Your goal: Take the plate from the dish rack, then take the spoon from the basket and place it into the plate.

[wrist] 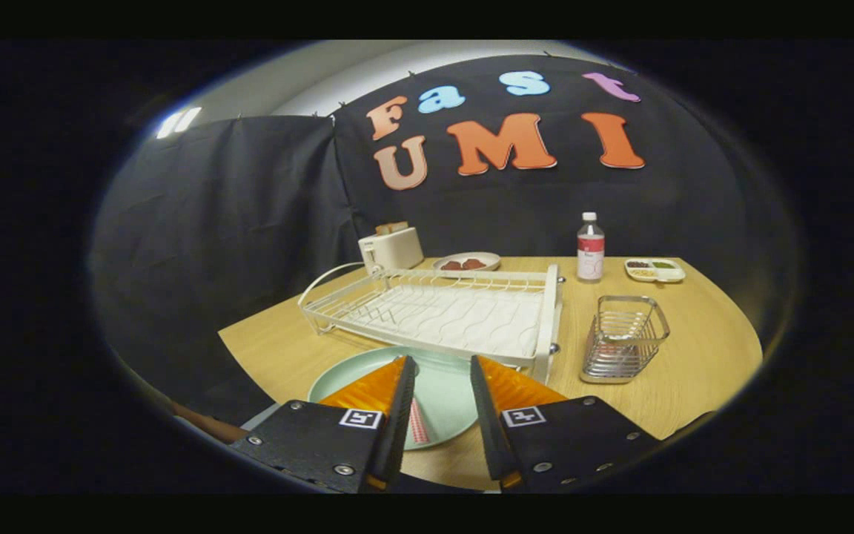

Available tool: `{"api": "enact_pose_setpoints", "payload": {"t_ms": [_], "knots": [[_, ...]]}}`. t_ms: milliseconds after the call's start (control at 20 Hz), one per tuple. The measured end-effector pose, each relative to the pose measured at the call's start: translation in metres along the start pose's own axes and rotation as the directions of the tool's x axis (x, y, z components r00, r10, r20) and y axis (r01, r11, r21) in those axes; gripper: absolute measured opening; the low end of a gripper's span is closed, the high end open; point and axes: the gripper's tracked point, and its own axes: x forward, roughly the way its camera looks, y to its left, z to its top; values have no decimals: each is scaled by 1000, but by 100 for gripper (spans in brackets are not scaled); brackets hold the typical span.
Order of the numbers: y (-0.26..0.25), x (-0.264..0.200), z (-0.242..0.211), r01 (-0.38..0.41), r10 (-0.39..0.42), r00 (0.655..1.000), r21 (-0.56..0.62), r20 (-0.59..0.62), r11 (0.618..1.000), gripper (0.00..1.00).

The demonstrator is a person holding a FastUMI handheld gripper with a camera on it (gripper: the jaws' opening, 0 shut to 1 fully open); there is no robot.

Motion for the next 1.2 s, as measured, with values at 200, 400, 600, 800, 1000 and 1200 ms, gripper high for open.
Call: {"api": "enact_pose_setpoints", "payload": {"t_ms": [200,400,600,800,1000,1200], "knots": [[-23,-8,46,107,-107,987,9,123,994,63],[-34,-24,92,188,-191,951,34,245,982,79],[-55,-49,126,311,-310,897,48,316,949,86],[-60,-72,152,380,-369,857,43,360,924,88],[-58,-92,175,410,-389,826,38,407,911,88],[-50,-102,187,402,-386,827,49,410,914,87]]}}
